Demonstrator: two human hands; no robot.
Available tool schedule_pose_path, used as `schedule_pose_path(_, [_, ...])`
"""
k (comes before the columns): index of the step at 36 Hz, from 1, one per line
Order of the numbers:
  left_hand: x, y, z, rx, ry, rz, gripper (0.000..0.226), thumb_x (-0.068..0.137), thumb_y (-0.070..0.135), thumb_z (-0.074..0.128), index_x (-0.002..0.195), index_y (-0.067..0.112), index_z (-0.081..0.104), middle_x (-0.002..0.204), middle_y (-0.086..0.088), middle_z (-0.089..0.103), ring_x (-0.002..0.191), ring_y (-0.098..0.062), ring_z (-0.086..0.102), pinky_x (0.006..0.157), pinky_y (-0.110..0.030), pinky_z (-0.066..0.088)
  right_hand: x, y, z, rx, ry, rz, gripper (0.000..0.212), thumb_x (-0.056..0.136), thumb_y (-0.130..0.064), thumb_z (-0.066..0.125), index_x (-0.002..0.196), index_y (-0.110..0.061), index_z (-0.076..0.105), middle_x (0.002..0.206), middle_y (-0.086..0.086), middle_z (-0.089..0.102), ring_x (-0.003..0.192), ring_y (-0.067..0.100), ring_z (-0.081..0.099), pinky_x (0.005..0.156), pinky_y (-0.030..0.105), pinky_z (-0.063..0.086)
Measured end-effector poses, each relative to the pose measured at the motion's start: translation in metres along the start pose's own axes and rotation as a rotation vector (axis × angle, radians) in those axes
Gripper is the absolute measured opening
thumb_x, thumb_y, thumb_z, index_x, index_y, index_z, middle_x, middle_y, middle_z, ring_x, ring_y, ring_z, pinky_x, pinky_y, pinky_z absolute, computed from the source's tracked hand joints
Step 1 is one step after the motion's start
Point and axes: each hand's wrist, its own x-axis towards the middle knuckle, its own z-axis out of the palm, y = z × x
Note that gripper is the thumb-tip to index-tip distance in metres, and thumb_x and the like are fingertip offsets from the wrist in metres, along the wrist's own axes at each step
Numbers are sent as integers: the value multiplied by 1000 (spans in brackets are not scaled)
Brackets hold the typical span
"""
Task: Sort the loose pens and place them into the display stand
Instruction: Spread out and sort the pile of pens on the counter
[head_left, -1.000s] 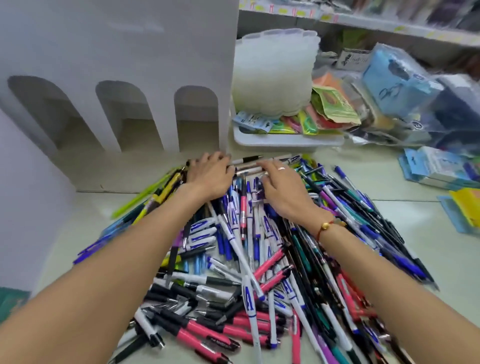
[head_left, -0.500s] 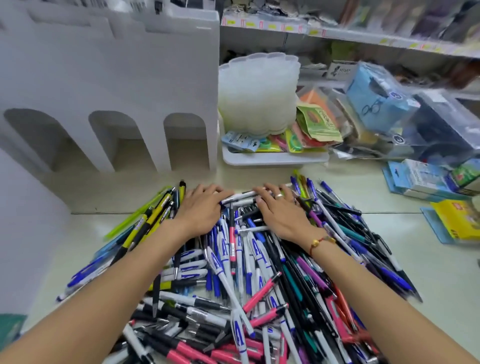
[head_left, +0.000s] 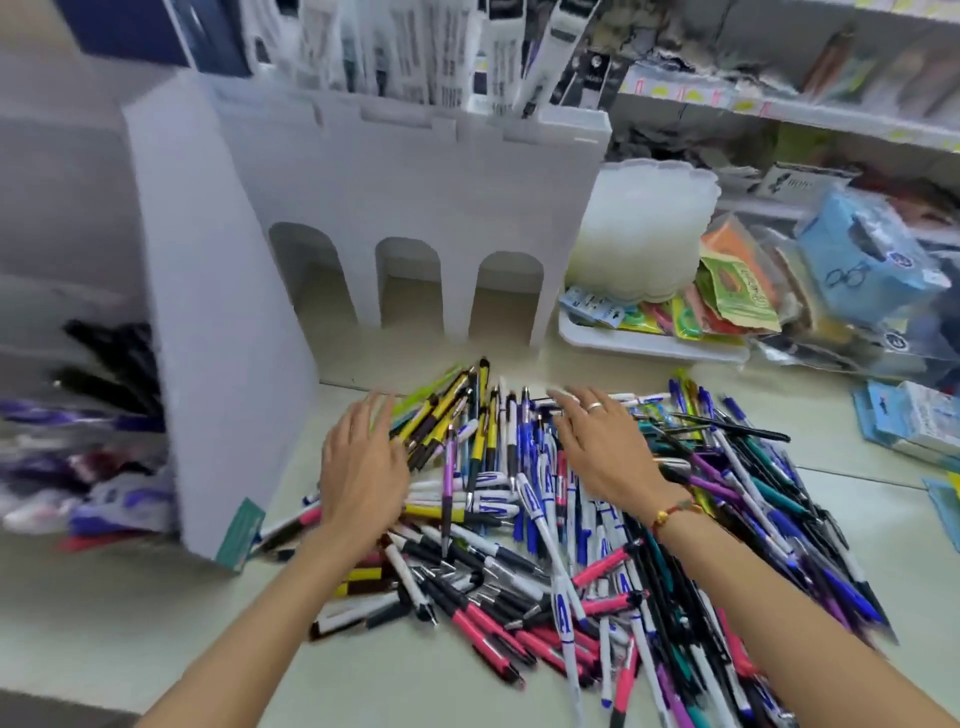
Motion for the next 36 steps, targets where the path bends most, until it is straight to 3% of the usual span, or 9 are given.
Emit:
schedule_pose_path(6, [-3, -40, 3, 16, -165, -134, 54, 104, 35, 21, 154, 19, 10, 161, 0, 6, 148, -20, 5, 119, -37, 8, 40, -88, 19, 30, -32, -221, 41, 104, -31, 29, 140, -20, 45, 147, 5, 42, 137, 24, 33, 111, 36, 24])
schedule_pose_path(12, [-5, -46, 12, -13, -151, -120, 51, 104, 35, 21, 153, 19, 19, 158, 3, 20, 145, -16, 14, 118, -35, 12, 74, -135, 44, 25, -213, -294, 48, 104, -38, 24, 151, -28, 24, 160, 0, 19, 148, 25, 10, 120, 48, 5])
schedule_pose_path(16, [-9, -43, 19, -30, -98, -162, 49, 104, 33, 22, 151, 23, 23, 158, 6, 20, 144, -14, 12, 118, -34, 11, 80, -132, 52, -47, -255, -354, 47, 104, -42, 18, 148, -32, 29, 158, -3, 22, 147, 24, 12, 118, 52, -2])
schedule_pose_path(20, [-13, -27, 27, -96, -119, -231, 49, 105, 33, 19, 153, 23, 16, 161, 5, 4, 148, -14, -4, 120, -35, -2, 77, -113, 54, -33, -156, -464, 42, 104, -42, 22, 138, -31, 44, 147, 2, 39, 140, 22, 27, 117, 51, 2])
schedule_pose_path(25, [-16, -1, 41, -121, -168, -324, 51, 105, 34, 13, 154, 24, 4, 160, 1, -14, 146, -16, -18, 118, -34, -12, 73, -93, 48, 3, -169, -532, 39, 104, -40, 24, 132, -30, 49, 142, 2, 43, 136, 24, 34, 117, 48, 2])
schedule_pose_path(32, [-13, 22, 50, -114, -216, -396, 56, 104, 38, 12, 153, 15, -5, 159, -6, -21, 145, -20, -23, 117, -36, -13, 70, -72, 41, -53, -175, -572, 41, 104, -41, 20, 136, -34, 45, 144, -1, 42, 138, 21, 31, 117, 52, 3])
schedule_pose_path(36, [-11, 16, 38, -158, -235, -365, 56, 104, 41, 18, 154, 17, 6, 161, -4, -11, 147, -20, -14, 117, -35, -7, 68, -73, 37, -43, -197, -554, 44, 103, -43, 19, 139, -35, 44, 147, -3, 40, 142, 19, 25, 117, 52, 1])
